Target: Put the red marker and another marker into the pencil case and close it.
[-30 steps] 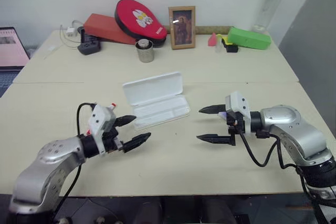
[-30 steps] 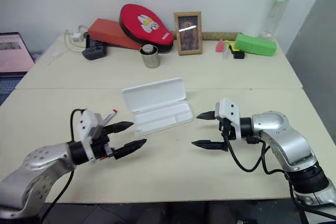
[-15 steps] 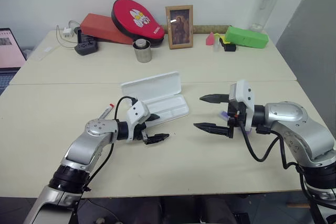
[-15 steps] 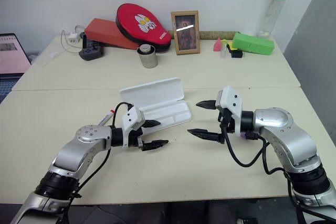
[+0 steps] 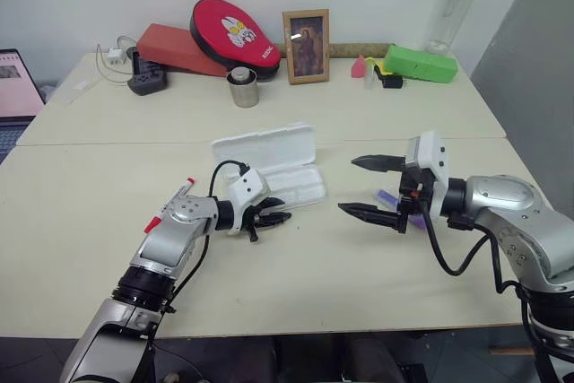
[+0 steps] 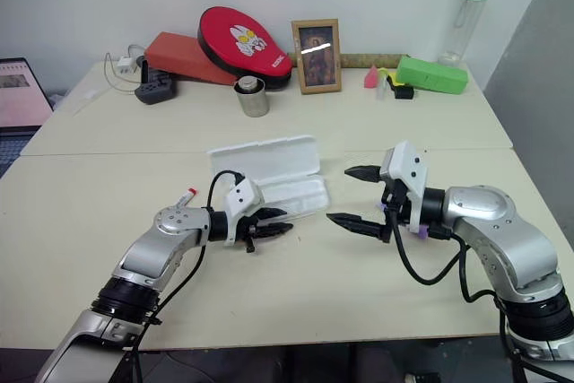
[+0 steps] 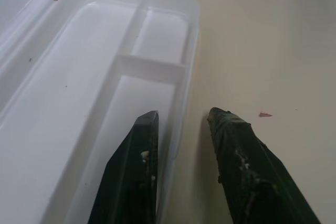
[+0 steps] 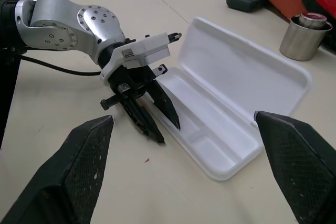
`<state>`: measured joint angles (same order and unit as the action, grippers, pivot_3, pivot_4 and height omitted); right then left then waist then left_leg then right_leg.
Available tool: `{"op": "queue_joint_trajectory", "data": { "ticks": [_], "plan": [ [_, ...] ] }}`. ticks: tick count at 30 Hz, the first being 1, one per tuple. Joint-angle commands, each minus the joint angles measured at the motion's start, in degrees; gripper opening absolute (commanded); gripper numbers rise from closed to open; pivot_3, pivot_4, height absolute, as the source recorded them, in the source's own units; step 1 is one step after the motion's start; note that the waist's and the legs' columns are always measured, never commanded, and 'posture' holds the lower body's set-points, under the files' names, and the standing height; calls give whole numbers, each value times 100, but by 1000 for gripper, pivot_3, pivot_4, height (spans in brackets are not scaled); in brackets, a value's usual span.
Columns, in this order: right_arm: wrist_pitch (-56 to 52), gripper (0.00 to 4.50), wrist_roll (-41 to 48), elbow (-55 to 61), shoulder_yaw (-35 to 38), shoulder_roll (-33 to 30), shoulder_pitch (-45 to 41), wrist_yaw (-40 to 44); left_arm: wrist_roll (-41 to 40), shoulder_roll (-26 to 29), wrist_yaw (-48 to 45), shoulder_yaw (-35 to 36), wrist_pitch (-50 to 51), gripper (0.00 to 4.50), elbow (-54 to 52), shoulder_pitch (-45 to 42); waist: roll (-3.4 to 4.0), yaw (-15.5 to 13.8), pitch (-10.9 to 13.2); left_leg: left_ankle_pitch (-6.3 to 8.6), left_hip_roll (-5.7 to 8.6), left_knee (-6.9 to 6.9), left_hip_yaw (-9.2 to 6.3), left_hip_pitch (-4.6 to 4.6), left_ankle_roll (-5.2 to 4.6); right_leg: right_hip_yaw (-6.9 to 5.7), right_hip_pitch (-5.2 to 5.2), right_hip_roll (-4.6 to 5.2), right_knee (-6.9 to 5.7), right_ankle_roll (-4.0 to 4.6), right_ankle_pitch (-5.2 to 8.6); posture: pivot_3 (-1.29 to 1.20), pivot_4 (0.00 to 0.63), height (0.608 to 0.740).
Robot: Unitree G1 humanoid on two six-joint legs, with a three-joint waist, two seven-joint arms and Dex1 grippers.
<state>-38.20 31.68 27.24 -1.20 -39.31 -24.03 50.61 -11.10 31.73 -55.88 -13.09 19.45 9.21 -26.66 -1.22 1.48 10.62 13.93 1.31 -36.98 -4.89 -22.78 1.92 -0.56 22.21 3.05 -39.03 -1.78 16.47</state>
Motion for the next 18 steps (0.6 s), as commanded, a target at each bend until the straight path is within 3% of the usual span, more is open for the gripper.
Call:
{"op": "queue_joint_trajectory", "data": {
  "ticks": [1,8,12,15,18],
  "plan": [
    [7,4500,138,245,152,-42,-40,-45,65,-73,-68,-9,-91,786,52,-55,0,0,0,0,0,0,0,0,0,-1,0,0,0,0,0,0,150,740],
    [-16,4500,227,325,250,-125,59,-115,144,-49,-242,9,-361,10,149,-105,1,0,-1,0,1,-1,0,-1,0,0,-1,1,1,-1,0,0,150,740],
    [-51,4500,259,382,312,-178,113,-159,106,49,-530,-15,-557,10,39,-64,1,0,-1,0,1,0,0,0,0,0,0,1,1,0,0,0,150,740],
    [-145,4500,380,551,561,-346,362,-142,-519,311,-1241,55,-248,10,-899,280,1,3,0,0,-1,1,0,-4,0,0,2,0,5,0,0,0,150,740],
    [-177,4500,436,605,626,-421,468,-175,-563,419,-1440,23,-336,10,-1177,458,1,0,0,0,-1,2,2,-5,0,4,3,2,7,0,1,0,150,740]
  ]
}}
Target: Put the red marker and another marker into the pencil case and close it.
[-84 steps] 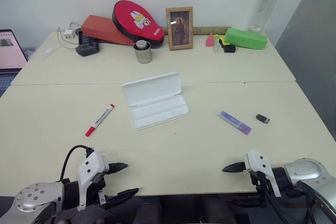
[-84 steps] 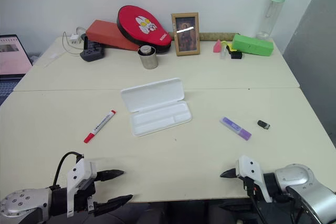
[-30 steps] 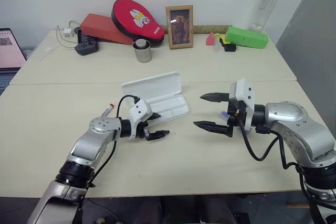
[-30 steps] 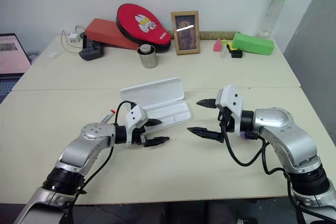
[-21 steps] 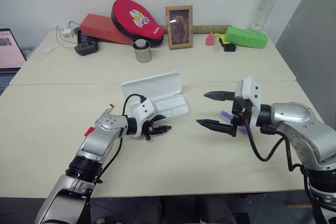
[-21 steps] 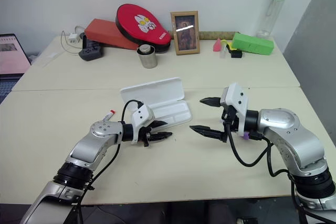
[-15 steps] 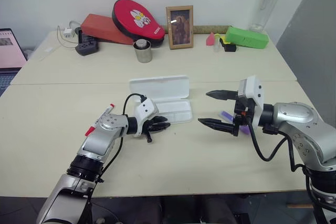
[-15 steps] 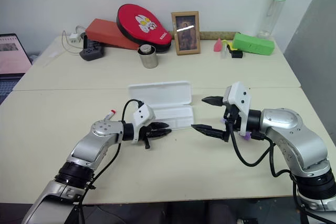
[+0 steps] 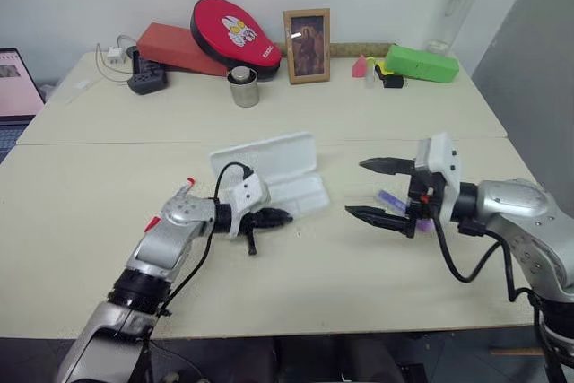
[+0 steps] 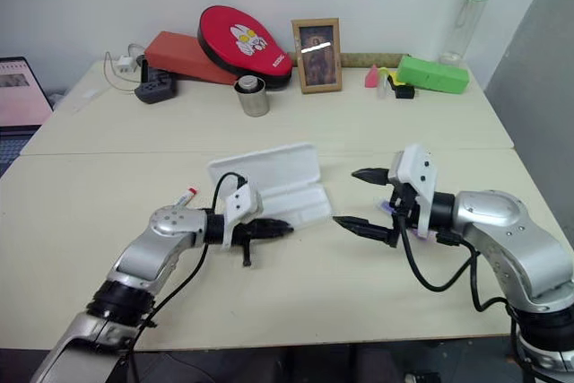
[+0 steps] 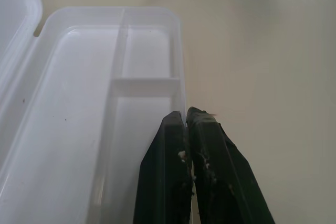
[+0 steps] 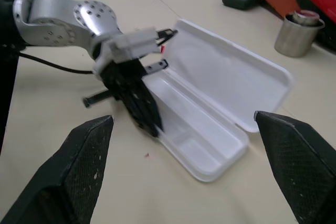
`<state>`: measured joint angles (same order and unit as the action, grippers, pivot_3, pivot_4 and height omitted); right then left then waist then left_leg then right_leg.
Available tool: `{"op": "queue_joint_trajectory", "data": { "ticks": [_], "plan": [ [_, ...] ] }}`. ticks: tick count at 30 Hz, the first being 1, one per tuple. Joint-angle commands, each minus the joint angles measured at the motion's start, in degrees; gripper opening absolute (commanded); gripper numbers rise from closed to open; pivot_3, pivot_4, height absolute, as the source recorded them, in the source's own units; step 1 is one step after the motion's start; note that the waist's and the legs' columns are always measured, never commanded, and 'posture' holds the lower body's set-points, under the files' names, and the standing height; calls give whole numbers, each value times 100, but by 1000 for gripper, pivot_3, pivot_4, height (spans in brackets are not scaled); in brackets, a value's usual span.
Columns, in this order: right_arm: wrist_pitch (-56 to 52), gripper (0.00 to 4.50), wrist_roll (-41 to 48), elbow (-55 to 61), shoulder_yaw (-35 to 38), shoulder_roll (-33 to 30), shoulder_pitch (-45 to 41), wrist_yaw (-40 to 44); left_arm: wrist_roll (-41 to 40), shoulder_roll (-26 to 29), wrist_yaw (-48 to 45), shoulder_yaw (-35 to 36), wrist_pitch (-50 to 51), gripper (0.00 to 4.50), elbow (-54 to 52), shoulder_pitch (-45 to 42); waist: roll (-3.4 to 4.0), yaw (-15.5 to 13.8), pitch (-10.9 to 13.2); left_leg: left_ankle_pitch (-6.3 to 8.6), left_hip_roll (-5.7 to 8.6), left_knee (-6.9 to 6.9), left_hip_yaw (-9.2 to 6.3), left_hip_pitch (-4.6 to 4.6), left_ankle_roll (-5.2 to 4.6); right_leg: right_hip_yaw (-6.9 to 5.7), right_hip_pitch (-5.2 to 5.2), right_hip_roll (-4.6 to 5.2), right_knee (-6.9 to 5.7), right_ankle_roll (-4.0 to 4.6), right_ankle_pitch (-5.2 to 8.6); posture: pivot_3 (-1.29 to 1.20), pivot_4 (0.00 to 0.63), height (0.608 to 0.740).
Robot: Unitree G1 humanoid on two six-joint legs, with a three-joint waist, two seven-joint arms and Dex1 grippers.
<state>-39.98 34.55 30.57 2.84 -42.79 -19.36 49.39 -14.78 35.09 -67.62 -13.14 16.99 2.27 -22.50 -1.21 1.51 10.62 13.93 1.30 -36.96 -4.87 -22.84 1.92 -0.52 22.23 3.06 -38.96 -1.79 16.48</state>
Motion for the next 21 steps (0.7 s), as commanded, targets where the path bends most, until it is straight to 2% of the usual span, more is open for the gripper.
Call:
{"op": "queue_joint_trajectory", "data": {
  "ticks": [1,11,21],
  "plan": [
    [-14,4500,167,288,237,-85,18,-64,-195,107,-321,7,-89,10,-534,78,0,-3,0,0,0,-1,-1,1,0,-1,0,0,-3,0,0,0,150,740],
    [-107,4500,327,469,334,-218,272,-152,275,348,-615,-323,-405,10,-497,107,0,-1,0,0,0,0,0,3,-1,-4,-4,-2,-4,0,0,0,150,740],
    [-99,4500,356,507,336,-253,355,-236,275,283,-505,-346,-139,10,-524,126,0,2,0,0,0,-1,1,4,-2,-3,-4,-3,-5,0,0,0,150,740]
  ]
}}
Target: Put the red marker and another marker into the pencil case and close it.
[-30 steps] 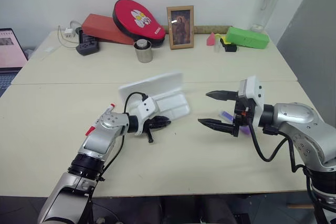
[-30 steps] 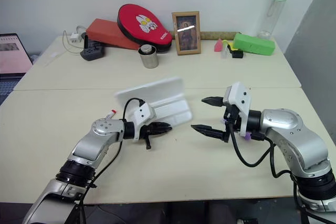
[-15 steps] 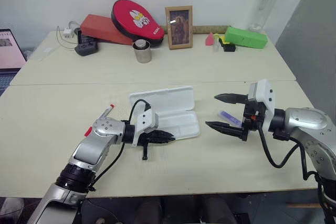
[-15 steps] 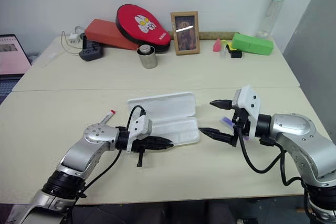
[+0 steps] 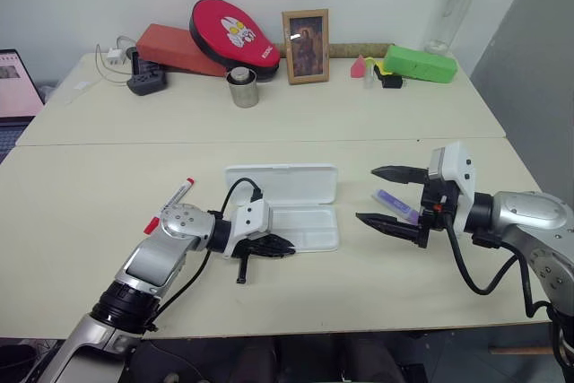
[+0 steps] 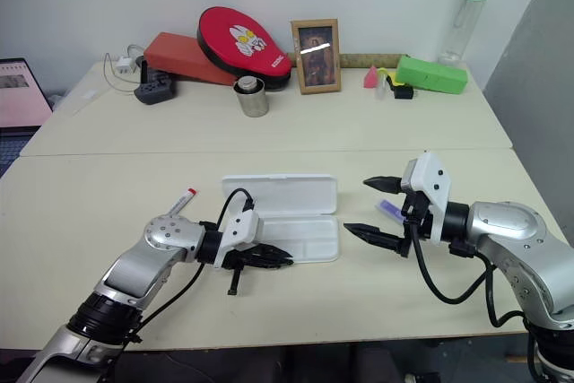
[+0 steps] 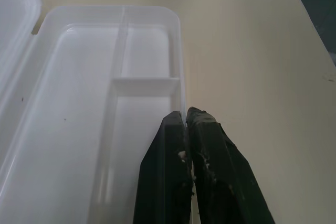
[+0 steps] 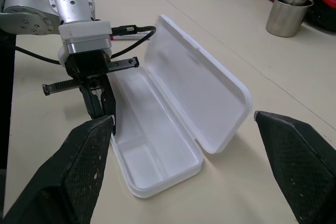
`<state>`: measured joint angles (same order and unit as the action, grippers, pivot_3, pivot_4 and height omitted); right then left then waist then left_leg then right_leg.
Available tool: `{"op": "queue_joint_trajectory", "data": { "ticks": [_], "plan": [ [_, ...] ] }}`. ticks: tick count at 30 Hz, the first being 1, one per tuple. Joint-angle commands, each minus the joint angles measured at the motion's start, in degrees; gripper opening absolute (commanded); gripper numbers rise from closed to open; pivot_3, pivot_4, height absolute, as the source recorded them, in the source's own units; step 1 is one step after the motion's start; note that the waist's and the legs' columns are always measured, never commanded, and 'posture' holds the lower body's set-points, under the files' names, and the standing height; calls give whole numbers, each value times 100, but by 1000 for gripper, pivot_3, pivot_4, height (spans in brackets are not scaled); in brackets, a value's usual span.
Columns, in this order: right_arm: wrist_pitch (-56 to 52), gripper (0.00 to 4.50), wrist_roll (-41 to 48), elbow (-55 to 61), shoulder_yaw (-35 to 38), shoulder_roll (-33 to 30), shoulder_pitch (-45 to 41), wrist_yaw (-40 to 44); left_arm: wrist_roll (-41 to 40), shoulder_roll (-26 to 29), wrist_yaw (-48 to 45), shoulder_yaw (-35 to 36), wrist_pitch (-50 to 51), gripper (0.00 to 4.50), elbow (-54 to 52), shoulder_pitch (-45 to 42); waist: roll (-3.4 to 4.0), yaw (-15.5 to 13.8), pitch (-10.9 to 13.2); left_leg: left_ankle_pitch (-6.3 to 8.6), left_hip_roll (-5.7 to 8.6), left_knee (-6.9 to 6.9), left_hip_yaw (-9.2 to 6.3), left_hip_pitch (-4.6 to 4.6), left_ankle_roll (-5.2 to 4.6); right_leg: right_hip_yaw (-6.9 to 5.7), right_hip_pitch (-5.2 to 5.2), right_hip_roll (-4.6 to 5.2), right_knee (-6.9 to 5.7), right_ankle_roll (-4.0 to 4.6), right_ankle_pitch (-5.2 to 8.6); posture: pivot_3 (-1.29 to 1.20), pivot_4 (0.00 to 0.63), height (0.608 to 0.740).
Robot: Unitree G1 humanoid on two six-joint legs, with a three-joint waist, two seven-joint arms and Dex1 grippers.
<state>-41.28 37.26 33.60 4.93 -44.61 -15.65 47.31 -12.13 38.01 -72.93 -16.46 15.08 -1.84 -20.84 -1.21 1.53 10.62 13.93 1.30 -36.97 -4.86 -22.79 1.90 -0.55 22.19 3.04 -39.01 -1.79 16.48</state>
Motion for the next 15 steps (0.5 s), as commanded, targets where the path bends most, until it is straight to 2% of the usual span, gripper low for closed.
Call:
{"op": "queue_joint_trajectory", "data": {
  "ticks": [1,3,5,9,15],
  "plan": [
    [29,4500,85,205,127,-75,-13,-28,10,-14,34,-13,57,10,-112,-46,0,0,0,0,0,0,0,0,0,0,0,0,0,0,0,0,150,740],
    [32,4500,80,194,122,-81,-12,-19,-27,-38,44,5,98,10,-138,-55,0,0,0,0,0,0,0,0,0,-1,0,0,0,0,0,0,150,740],
    [36,4500,77,173,122,-85,-23,-10,-45,-40,61,19,154,517,-172,-52,0,0,0,0,0,0,0,0,0,-1,0,0,0,0,0,0,150,740],
    [66,4500,46,127,107,-97,-28,17,-80,-41,116,52,233,1237,-241,-29,0,0,0,0,0,0,-1,0,0,-1,0,0,0,0,0,0,150,740],
    [104,4500,67,72,75,-54,-80,53,-607,-75,264,347,758,2542,-812,34,0,0,0,0,0,0,-2,0,0,0,0,0,0,0,0,0,150,740]
  ]
}}
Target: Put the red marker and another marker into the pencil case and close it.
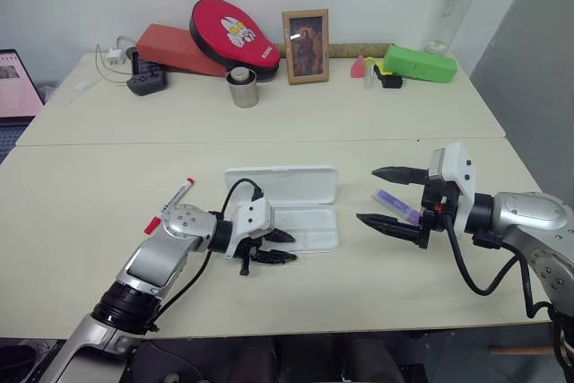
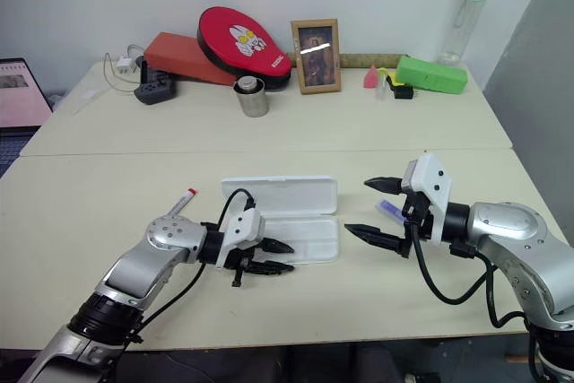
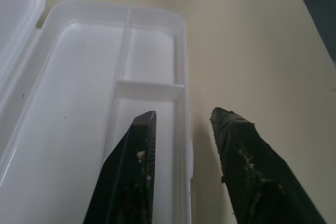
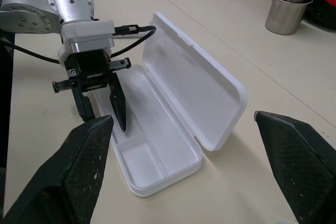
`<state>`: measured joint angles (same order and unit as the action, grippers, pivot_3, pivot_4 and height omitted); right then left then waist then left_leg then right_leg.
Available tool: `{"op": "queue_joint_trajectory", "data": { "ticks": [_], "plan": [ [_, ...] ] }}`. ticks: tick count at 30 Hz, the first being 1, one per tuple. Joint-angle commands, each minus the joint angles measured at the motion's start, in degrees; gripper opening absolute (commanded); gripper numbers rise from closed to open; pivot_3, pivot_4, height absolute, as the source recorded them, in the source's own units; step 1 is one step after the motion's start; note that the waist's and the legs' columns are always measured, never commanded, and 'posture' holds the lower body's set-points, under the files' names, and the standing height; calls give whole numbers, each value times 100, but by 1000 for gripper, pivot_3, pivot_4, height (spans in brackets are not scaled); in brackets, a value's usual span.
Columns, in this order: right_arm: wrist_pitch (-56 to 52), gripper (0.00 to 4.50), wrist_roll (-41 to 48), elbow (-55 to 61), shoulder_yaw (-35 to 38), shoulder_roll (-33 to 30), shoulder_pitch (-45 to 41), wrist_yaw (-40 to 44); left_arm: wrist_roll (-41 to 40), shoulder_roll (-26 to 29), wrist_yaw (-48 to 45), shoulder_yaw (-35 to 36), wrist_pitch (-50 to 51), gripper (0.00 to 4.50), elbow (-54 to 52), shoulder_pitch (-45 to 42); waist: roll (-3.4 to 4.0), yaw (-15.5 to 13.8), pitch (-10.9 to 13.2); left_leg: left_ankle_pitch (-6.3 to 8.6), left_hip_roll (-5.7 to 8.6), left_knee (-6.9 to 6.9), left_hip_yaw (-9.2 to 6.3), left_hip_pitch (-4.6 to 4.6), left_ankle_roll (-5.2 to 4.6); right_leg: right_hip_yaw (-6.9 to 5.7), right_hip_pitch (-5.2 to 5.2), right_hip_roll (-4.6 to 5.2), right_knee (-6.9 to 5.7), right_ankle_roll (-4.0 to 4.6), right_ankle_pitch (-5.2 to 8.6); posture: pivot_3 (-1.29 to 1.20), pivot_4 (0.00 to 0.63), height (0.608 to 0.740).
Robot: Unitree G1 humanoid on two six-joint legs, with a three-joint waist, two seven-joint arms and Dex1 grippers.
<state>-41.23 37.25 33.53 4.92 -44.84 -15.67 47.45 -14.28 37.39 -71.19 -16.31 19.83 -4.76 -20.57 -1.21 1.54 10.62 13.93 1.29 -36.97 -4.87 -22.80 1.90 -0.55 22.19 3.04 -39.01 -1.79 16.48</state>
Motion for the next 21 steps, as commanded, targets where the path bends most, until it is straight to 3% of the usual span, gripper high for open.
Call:
{"op": "queue_joint_trajectory", "data": {
  "ticks": [1,9,15,21],
  "plan": [
    [109,4500,81,65,69,-15,-94,53,-584,9,162,473,471,2784,-706,34,0,1,0,0,0,0,-1,0,0,0,0,0,0,0,0,0,150,740],
    [100,4500,362,112,29,173,-334,125,-2036,487,956,2192,2021,4473,-2128,850,0,35,0,0,-7,2,-3,5,0,3,0,-1,-1,0,0,0,150,740],
    [68,4500,665,103,-206,354,-654,261,-2392,828,1576,3706,2536,4473,-2254,1819,0,19,0,0,-3,1,-3,7,0,2,-5,0,2,0,0,0,150,740],
    [226,4500,487,-255,-452,396,-907,494,-2031,887,2037,3956,2241,4473,-1651,2043,0,-14,0,0,-2,3,-3,10,0,2,-6,1,2,1,1,0,150,740]
  ]
}}
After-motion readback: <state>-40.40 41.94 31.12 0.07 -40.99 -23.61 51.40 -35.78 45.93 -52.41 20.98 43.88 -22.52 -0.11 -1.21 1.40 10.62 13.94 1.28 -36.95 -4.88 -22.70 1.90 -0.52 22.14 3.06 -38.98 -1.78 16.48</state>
